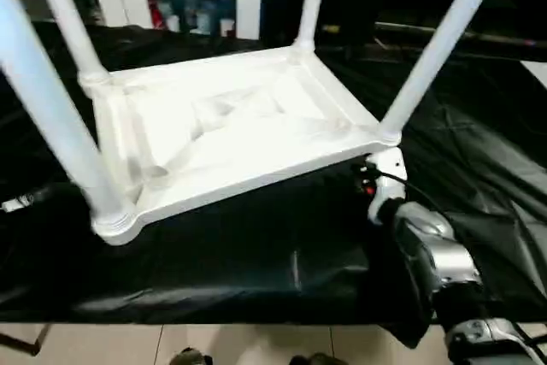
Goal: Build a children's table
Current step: Rotate table base
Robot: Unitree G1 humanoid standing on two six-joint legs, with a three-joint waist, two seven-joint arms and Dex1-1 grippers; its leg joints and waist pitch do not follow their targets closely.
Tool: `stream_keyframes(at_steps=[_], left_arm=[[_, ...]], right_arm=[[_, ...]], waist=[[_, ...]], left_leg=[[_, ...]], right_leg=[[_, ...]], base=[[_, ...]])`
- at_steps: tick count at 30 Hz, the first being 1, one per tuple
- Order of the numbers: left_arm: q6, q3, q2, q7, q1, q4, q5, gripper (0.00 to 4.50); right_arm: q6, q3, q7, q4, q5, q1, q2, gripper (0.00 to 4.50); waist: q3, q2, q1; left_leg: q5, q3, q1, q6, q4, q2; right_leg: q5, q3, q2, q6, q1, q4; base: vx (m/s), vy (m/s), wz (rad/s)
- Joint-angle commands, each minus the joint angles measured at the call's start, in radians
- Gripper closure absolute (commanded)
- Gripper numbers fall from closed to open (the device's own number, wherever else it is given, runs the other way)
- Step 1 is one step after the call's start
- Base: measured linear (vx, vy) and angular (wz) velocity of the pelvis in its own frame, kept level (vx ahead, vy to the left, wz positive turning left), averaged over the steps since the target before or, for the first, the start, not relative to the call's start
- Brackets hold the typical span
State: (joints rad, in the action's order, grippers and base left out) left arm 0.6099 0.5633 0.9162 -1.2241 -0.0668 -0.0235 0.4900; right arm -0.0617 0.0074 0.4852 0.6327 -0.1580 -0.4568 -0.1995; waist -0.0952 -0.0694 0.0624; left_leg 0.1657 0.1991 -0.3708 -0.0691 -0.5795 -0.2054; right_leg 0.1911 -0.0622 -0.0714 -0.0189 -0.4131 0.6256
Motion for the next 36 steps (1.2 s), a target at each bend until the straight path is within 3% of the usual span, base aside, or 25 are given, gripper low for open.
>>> stream_keyframes(at_steps=[1, 5, 10, 13, 14, 16, 19, 22, 24, 27, 30, 36], left_arm=[[0.015, -0.048, -0.045, -0.009, -0.035, 0.018, 0.068, 0.08], [0.002, -0.11, -0.119, 0.007, -0.078, 0.023, 0.092, 0.08], [-0.002, -0.198, -0.197, 0.031, -0.114, 0.055, 0.082, 0.08], [0.057, -0.269, -0.238, 0.035, -0.134, 0.138, 0.13, 0.08], [0.057, -0.269, -0.238, 0.035, -0.134, 0.138, 0.13, 0.08], [0.109, -0.346, -0.26, 0.037, -0.153, 0.218, 0.175, 0.08], [0.136, -0.418, -0.281, 0.028, -0.172, 0.277, 0.195, 0.08], [0.154, -0.488, -0.329, 0.038, -0.213, 0.327, 0.218, 0.08], [0.161, -0.509, -0.352, 0.043, -0.23, 0.337, 0.222, 0.08], [0.141, -0.587, -0.452, 0.084, -0.293, 0.33, 0.198, 0.08], [0.088, -0.656, -0.512, 0.109, -0.331, 0.29, 0.14, 0.08], [-0.007, -0.758, -0.615, 0.153, -0.402, 0.192, 0.041, 0.08]], right_arm=[[0.017, 0.011, -0.048, 0.044, 0.031, -0.044, 0.016, 1.18], [0.036, 0.012, -0.085, 0.106, 0.047, -0.087, 0.039, 1.18], [0.046, 0.016, -0.099, 0.162, 0.058, -0.129, 0.064, 1.18], [0.06, 0.014, -0.089, 0.198, 0.059, -0.161, 0.079, 1.18], [0.06, 0.014, -0.089, 0.198, 0.059, -0.161, 0.079, 1.18], [0.078, 0.011, -0.086, 0.243, 0.062, -0.193, 0.086, 1.18], [0.086, 0.013, -0.073, 0.27, 0.064, -0.211, 0.091, 1.18], [0.088, 0.027, -0.047, 0.277, 0.066, -0.217, 0.102, 1.18], [0.089, 0.029, -0.038, 0.28, 0.065, -0.219, 0.108, 1.18], [0.096, 0.044, 0.006, 0.289, 0.063, -0.225, 0.137, 1.18], [0.095, 0.064, 0.042, 0.29, 0.068, -0.223, 0.153, 1.18], [0.085, 0.096, 0.117, 0.278, 0.073, -0.209, 0.17, 1.18]], waist=[[0.056, 0.03, 0.001], [0.058, 0.026, 0.001], [0.065, 0.024, 0.001], [0.066, 0.028, 0.0], [0.067, 0.027, -0.002], [0.063, 0.027, 0.002], [0.062, 0.02, 0.0], [0.064, 0.013, -0.008], [0.066, 0.015, -0.008], [0.065, 0.013, -0.013], [0.066, 0.009, -0.019], [0.069, 0.009, -0.022]], left_leg=[[0.292, -0.014, 0.029, -0.033, 0.075, -0.024], [0.29, -0.016, 0.029, -0.043, 0.075, -0.025], [0.242, -0.015, 0.023, -0.038, 0.072, -0.024], [0.223, -0.012, 0.024, -0.028, 0.069, -0.024], [0.224, -0.013, 0.025, -0.031, 0.069, -0.026], [0.249, -0.012, 0.026, -0.036, 0.069, -0.026], [0.269, -0.014, 0.023, -0.046, 0.07, -0.027], [0.243, -0.013, 0.017, -0.043, 0.067, -0.025], [0.214, -0.012, 0.014, -0.037, 0.064, -0.023], [0.217, -0.011, 0.014, -0.034, 0.063, -0.024], [0.226, -0.015, 0.007, -0.03, 0.062, -0.023], [0.2, -0.013, 0.01, -0.01, 0.058, -0.024]], right_leg=[[0.228, 0.056, -0.062, -0.214, 0.031, -0.076], [0.227, 0.056, -0.061, -0.199, 0.035, -0.073], [0.149, 0.056, -0.06, -0.201, 0.044, -0.064], [0.12, 0.056, -0.059, -0.208, 0.045, -0.061], [0.121, 0.055, -0.06, -0.213, 0.045, -0.06], [0.152, 0.055, -0.059, -0.218, 0.042, -0.063], [0.2, 0.055, -0.06, -0.198, 0.043, -0.066], [0.191, 0.056, -0.06, -0.188, 0.049, -0.065], [0.168, 0.057, -0.06, -0.188, 0.051, -0.062], [0.17, 0.056, -0.058, -0.19, 0.051, -0.065], [0.205, 0.055, -0.061, -0.176, 0.056, -0.069], [0.176, 0.055, -0.059, -0.187, 0.053, -0.071]], base=[[0.0, 0.0, 0.0], [0.0, 0.0, 0.0], [0.0, 0.0, 0.0], [0.0, 0.0, 0.0], [0.0, 0.0, 0.0], [0.0, 0.0, 0.0], [0.0, 0.0, 0.0], [0.0, 0.0, 0.0], [0.0, 0.0, 0.0], [0.0, 0.0, 0.0], [0.0, 0.0, 0.0], [0.0, 0.0, 0.0]])
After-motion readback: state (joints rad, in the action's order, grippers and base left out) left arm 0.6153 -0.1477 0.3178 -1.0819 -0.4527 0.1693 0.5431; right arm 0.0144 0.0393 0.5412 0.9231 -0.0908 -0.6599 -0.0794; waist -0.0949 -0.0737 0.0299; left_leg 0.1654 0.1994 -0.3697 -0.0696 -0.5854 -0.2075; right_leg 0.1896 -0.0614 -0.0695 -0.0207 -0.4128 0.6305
